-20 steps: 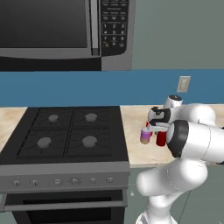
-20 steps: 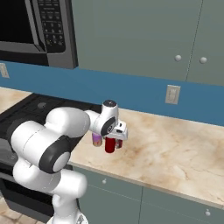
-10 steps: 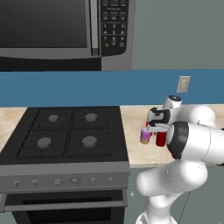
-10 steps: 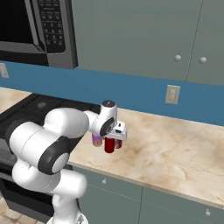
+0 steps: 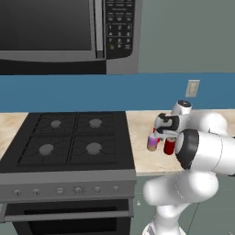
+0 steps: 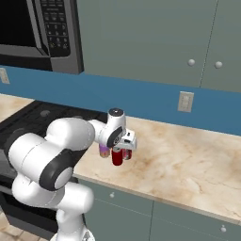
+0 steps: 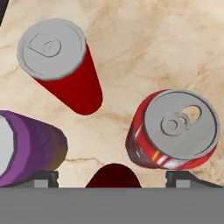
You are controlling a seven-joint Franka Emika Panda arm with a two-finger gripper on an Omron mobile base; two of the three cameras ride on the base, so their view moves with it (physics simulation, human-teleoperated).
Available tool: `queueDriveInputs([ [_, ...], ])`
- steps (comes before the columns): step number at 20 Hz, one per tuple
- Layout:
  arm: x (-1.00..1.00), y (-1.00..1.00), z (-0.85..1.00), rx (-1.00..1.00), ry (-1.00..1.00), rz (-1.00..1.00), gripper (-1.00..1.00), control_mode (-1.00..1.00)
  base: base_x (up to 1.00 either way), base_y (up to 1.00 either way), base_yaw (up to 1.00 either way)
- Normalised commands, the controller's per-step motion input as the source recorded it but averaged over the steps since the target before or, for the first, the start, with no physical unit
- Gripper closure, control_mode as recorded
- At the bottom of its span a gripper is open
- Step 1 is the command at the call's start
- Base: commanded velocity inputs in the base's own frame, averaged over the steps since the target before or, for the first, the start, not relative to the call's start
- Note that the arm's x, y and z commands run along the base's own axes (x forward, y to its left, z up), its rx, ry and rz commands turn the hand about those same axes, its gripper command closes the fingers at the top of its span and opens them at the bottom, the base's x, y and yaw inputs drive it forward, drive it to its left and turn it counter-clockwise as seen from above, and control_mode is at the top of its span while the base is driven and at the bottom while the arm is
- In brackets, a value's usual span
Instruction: Four empty soda cans are scattered around the kitchen. Gather all the cans and cluster them next to the stove for recycling.
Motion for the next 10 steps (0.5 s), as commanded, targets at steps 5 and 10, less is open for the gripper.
queueDriveInputs([
  [5, -0.15, 0.02, 0.12, -0.03, -0.14, 0.00, -1.00, -1.00, 0.00, 0.00, 0.00],
  [10, -0.17, 0.06, 0.24, -0.06, -0.14, 0.00, -1.00, -1.00, 0.00, 0.00, 0.00],
])
